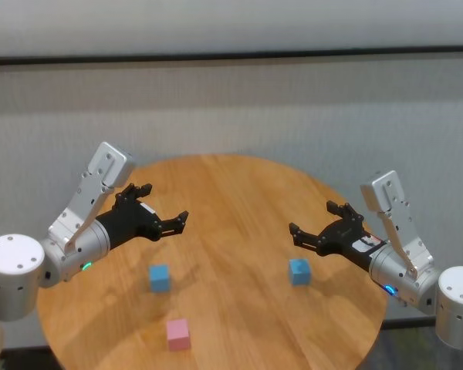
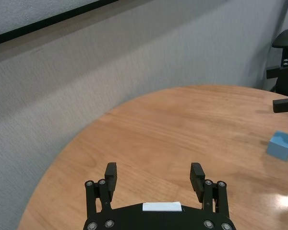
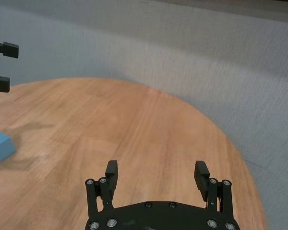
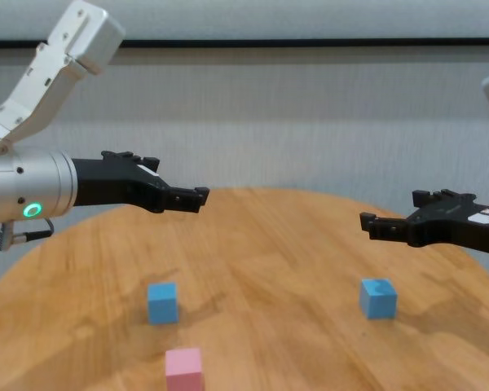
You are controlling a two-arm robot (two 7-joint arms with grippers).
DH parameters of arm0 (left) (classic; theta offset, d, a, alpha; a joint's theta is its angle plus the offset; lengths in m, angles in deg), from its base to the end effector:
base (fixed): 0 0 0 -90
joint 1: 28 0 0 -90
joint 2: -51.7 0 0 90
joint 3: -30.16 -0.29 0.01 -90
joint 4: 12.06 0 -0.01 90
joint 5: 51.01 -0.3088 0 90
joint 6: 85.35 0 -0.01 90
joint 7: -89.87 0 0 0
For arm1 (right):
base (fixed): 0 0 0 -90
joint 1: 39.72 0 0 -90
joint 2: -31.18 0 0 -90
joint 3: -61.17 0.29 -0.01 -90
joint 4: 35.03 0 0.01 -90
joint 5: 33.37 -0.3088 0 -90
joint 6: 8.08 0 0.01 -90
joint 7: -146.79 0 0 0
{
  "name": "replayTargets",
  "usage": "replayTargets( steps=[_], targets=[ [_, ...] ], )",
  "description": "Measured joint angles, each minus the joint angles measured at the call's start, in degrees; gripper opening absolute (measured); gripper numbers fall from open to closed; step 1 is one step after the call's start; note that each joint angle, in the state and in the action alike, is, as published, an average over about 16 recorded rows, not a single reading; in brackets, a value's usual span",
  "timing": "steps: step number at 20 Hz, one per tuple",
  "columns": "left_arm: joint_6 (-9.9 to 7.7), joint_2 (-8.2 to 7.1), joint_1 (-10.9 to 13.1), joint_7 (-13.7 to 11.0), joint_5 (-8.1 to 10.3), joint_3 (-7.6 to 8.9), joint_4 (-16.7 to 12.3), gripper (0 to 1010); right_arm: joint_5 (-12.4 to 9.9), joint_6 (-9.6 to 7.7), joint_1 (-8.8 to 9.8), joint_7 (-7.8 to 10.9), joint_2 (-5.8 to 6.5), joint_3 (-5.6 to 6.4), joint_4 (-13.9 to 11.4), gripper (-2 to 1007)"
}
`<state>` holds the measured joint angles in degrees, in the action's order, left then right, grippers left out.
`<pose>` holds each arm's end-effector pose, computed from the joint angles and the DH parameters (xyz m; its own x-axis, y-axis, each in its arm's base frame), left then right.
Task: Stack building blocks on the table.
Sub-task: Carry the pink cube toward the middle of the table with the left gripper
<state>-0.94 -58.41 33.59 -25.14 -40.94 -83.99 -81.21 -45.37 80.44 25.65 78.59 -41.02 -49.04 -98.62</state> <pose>0.4491 0.0253 -0.2474 0.6167 0.7500 0.2393 -0.7868 0.5774 0.2181 0.4360 -0.0391 -0.2958 0.5312 -0.8358 0.1385 0.8403 0.4988 -0.2123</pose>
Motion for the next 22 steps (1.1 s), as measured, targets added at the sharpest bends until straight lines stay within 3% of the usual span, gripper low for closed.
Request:
replayTargets(
  steps=[9,15,22],
  targets=[
    [-2.11,-2.02,0.91,-3.04,0.04,-0.73,-4.7,1000,0.0,0.0,0.0,0.0,0.0,0.0,0.0,1000],
    [-2.93,-4.18,0.81,-7.73,0.76,-2.32,-7.97,1000,0.0,0.0,0.0,0.0,0.0,0.0,0.0,1000],
    [-2.22,-6.55,0.05,-13.68,3.28,-4.05,-8.7,1000,0.0,0.0,0.0,0.0,0.0,0.0,0.0,1000]
  ],
)
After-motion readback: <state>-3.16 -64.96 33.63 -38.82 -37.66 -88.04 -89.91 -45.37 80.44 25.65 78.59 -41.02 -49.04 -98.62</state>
